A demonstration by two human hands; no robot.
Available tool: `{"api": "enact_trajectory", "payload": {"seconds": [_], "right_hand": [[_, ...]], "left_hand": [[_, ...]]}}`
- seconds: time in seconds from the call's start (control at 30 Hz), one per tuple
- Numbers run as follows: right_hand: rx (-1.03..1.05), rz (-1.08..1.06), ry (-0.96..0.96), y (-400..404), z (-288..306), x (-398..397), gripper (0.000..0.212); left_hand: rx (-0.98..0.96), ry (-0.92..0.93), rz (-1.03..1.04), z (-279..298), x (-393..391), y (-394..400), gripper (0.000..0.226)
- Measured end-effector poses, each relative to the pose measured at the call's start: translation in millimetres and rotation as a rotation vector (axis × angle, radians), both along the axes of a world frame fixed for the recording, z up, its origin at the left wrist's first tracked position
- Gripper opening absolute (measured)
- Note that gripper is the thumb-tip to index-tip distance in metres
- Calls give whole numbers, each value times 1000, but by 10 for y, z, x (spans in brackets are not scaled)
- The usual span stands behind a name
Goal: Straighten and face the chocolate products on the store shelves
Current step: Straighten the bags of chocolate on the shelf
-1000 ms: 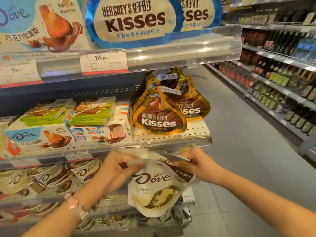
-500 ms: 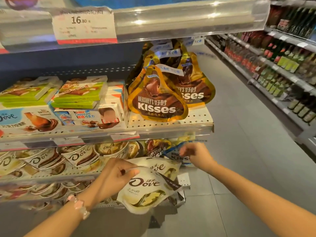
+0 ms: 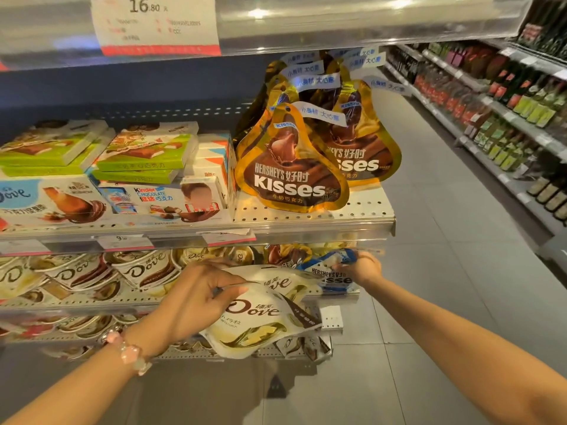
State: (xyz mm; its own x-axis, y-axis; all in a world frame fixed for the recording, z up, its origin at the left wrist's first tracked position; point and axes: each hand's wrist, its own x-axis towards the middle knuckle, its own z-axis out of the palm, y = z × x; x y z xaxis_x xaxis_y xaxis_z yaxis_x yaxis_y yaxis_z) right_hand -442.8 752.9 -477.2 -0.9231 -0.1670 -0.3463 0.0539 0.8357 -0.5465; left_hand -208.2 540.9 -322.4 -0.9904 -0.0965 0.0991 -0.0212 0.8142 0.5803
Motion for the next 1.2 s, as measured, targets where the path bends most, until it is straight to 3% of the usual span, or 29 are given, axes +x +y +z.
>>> {"api": "enact_trajectory", "payload": {"seconds": [0.07,0.17,0.43,0.5,0.57,0.67,0.87,0.97,1.1,1.2], "right_hand": [[16,55,21,3,9,11,49],[17,142,90,70,109,108,39],[-60,360,213,346,736,483,27],[-98,400,276,363,953,575,30],[-123,410,347,351,1168,652,33],[-121,417,310,290,1485,722,36],[-249,500,400,106,2195,803,30],[-299,544,484,8,2532,814,15],[-347,567,556,-73,2945,812,28],[-441,627,701,-91,3279,829,23]], "left_hand": [[-22,63,-42,78,1,9,20],[-61,65,-88,185,8,17,42],[-23,151,-19,442,66,-148,15],[20,170,-23,506,86,-198,17],[82,167,-33,559,90,-266,39],[64,209,-43,640,87,-345,46],[51,227,-36,921,54,-441,33],[44,256,4,1039,58,-486,19],[-3,228,-33,1205,54,-526,30],[12,226,-16,1317,24,-536,32]]}}
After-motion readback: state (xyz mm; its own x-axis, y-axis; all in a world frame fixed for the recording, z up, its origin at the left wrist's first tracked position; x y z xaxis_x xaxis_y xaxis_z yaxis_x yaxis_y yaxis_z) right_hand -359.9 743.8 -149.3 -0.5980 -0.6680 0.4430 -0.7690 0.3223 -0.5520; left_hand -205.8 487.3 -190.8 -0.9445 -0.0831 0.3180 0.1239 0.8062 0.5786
